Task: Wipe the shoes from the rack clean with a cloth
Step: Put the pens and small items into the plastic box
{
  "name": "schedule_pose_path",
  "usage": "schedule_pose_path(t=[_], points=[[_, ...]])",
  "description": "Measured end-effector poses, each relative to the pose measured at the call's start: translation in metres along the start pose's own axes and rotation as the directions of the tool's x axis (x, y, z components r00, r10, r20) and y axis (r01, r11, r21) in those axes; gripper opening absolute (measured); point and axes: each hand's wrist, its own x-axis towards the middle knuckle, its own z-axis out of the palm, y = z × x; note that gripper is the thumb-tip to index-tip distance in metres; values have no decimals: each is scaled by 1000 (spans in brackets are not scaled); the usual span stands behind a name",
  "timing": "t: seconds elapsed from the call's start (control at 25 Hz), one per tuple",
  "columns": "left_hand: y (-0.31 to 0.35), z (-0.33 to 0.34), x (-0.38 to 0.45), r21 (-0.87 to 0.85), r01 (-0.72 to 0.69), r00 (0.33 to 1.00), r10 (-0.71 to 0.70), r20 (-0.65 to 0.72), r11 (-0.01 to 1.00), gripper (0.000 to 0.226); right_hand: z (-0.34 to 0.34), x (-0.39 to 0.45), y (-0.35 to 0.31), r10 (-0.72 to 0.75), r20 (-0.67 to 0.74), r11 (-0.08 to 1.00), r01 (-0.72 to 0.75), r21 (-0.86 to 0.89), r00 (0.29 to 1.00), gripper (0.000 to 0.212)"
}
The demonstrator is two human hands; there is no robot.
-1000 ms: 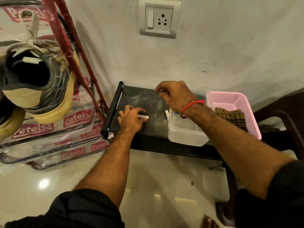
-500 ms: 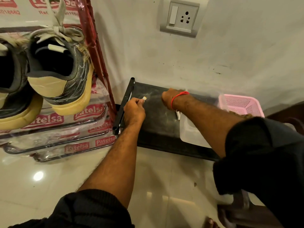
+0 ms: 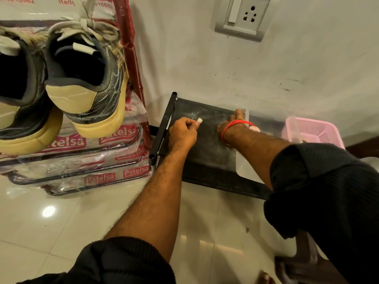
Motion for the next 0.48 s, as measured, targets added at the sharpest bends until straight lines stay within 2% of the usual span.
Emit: schedule_pose_path(t=[0.12, 0.2, 0.28, 0.36, 0.48], points=[[5, 2, 0, -46, 14, 1000, -15, -26, 999, 14, -6, -4, 1, -60, -109, 992, 71, 104, 992, 74], [11, 3, -3, -104, 32, 997, -39, -63, 994, 18, -14, 1, 4, -112, -188, 946, 163, 279, 976, 56], [19, 3, -3, -162, 43, 991, -63, -119, 986, 23, -21, 0, 17, -89, -350, 820, 268, 506, 932, 35], [26, 3, 0, -195, 25, 987, -55, -150, 981, 24, -19, -9, 47, 54, -460, 607, 337, 720, 886, 24], [44, 8, -4, -219, -31, 997, 14, -80, 975, 20, 15, -41, 99, 254, -501, 403, 381, 833, 827, 17]])
